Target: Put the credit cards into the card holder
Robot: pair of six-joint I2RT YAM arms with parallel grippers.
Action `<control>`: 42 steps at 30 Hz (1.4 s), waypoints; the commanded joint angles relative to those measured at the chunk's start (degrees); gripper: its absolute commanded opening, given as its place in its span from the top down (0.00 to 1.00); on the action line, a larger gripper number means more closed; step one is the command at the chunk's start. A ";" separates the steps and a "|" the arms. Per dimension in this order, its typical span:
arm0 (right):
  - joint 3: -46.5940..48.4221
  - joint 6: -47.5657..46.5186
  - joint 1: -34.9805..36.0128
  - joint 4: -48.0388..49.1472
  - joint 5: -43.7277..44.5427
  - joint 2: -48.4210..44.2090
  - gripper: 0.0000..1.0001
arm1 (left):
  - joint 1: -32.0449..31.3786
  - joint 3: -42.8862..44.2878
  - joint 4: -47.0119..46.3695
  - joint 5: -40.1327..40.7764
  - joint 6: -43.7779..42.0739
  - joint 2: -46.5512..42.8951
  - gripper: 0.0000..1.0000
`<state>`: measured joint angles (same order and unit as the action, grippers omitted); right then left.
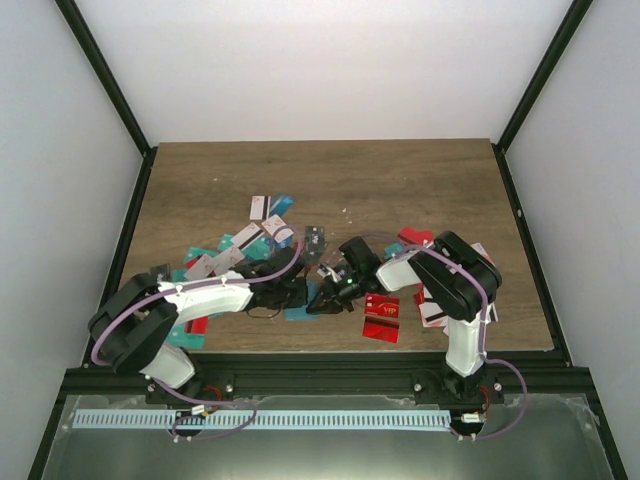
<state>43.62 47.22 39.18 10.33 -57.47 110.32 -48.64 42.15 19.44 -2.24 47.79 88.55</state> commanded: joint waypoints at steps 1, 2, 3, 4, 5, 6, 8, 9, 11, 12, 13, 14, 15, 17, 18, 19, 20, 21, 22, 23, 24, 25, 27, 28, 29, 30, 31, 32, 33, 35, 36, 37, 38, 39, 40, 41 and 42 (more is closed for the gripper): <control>0.94 -4.12 0.11 -17.98 29.81 7.11 0.99 | 0.50 -14.20 14.67 -10.00 0.49 8.16 0.96; 1.70 -4.48 0.10 -18.80 30.13 7.36 0.99 | 1.16 -15.21 12.69 -11.69 -0.02 8.34 0.96; 2.19 -4.72 0.10 -19.35 30.47 7.51 0.99 | 1.48 -15.88 11.73 -12.45 -0.25 8.69 0.96; 2.47 -4.89 0.10 -19.76 30.85 7.66 0.99 | 1.57 -16.21 11.15 -12.89 -0.33 9.26 0.96; 2.76 -5.05 0.10 -20.19 31.05 7.90 0.99 | 1.56 -16.49 10.49 -13.78 -0.48 10.19 0.95; 3.13 -5.26 0.11 -20.70 31.25 8.22 0.99 | 1.49 -16.71 10.27 -14.33 -0.38 11.01 0.94; 3.45 -5.74 0.10 -21.64 31.86 8.54 0.99 | 1.31 -16.01 12.87 -12.59 0.05 11.51 0.94; 3.54 -5.94 0.05 -22.08 32.08 8.53 0.99 | 1.20 -15.61 14.62 -11.25 0.65 10.98 0.94; 3.76 -6.15 0.06 -22.80 32.78 8.59 0.99 | 1.02 -14.94 18.92 -7.86 1.93 9.50 0.94; 4.00 -6.29 0.03 -23.06 33.04 8.60 0.99 | 1.01 -15.18 20.19 -7.37 2.33 9.08 0.94; 4.44 -6.47 0.08 -23.31 33.16 8.68 0.99 | 1.07 -15.50 21.00 -7.62 2.52 9.09 0.94; 4.72 -6.61 0.03 -23.51 33.27 8.80 0.99 | 0.95 -15.92 20.95 -8.64 2.33 9.54 0.95; 5.13 -6.74 0.02 -23.84 33.38 8.83 0.99 | 0.37 -16.11 20.94 -9.42 2.49 10.31 0.96; 5.75 -6.94 0.02 -24.24 33.65 8.75 0.99 | -0.94 -15.34 21.87 -9.34 2.65 11.54 0.96; 6.04 -6.96 0.05 -24.39 33.84 8.67 0.99 | -1.33 -14.88 22.55 -9.22 2.66 11.66 0.96; 6.16 -7.04 0.01 -24.53 33.91 8.47 0.99 | -1.55 -14.43 23.35 -9.00 2.72 11.35 0.96; 6.21 -7.05 0.02 -24.56 33.96 8.37 0.99 | -1.64 -14.04 24.39 -8.71 2.79 10.78 0.96; 6.22 -7.12 0.06 -24.72 33.95 8.37 0.99 | -1.80 -13.39 25.73 -8.18 2.97 9.66 0.96; 6.14 -7.14 0.07 -24.67 33.88 8.29 0.99 | -1.87 -12.72 27.35 -7.38 3.27 8.20 0.96; 5.95 -7.14 0.02 -24.45 33.77 8.30 0.99 | -1.88 -12.18 28.32 -7.11 3.69 6.10 0.96; 5.73 -7.13 0.02 -24.21 33.57 8.38 0.99 | -1.84 -11.65 28.87 -7.25 3.88 4.06 0.96; 5.51 -7.07 0.01 -23.88 33.33 8.47 0.99 | -1.85 -11.25 28.93 -7.83 4.02 2.29 0.96; 5.40 -7.18 0.05 -23.58 32.78 8.64 0.99 | -1.75 -10.39 28.71 -9.02 4.16 -0.40 0.88; 5.42 -7.28 0.07 -23.48 32.61 8.72 0.99 | -1.76 -9.89 28.53 -9.15 4.15 -1.21 0.86; 5.48 -7.34 0.03 -23.47 32.56 8.69 0.99 | -1.80 -9.37 28.36 -9.19 4.12 -1.68 0.84; 5.51 -7.42 0.02 -23.34 32.46 8.60 0.99 | -1.73 -8.75 28.35 -9.04 3.96 -1.91 0.82; 5.58 -7.61 0.02 -23.20 32.41 8.47 0.99 | -1.77 -8.15 28.31 -9.01 3.63 -1.85 0.81; 5.63 -7.73 0.06 -23.20 32.37 8.45 0.99 | -1.78 -7.58 28.37 -9.01 3.44 -1.89 0.80; 5.68 -7.88 0.03 -23.20 32.31 8.38 0.99 | -1.73 -6.91 28.58 -8.94 3.26 -1.89 0.79; 5.69 -8.14 0.07 -23.15 32.16 8.14 0.99 | -1.78 -5.29 29.27 -8.74 3.02 -1.97 0.79; 5.69 -8.31 0.05 -23.14 32.16 8.03 0.99 | -1.80 -4.39 29.87 -8.39 3.03 -2.20 0.79; 5.75 -8.48 0.02 -23.11 32.08 7.92 0.99 | -1.80 -3.29 30.61 -7.89 3.01 -2.51 0.79; 5.90 -8.61 0.02 -23.20 32.01 7.85 0.99 | -1.66 -2.24 31.42 -7.42 3.05 -2.83 0.79; 6.06 -8.83 0.02 -23.31 31.99 7.73 0.99 | -1.67 -0.99 32.23 -7.09 3.09 -3.11 0.78; 6.12 -9.00 0.04 -23.33 31.93 7.57 0.99 | -1.60 0.32 33.11 -6.74 3.19 -3.59 0.78; 6.20 -9.13 0.03 -23.33 31.78 7.42 0.99 | -1.48 1.65 33.87 -6.46 3.30 -4.15 0.78; 6.22 -9.33 0.04 -23.37 31.68 7.26 0.99 | -1.45 3.01 34.57 -6.12 3.63 -5.02 0.76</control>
<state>52.80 39.42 39.83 -7.57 -54.22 111.39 -50.26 43.40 38.70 -10.61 50.83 83.55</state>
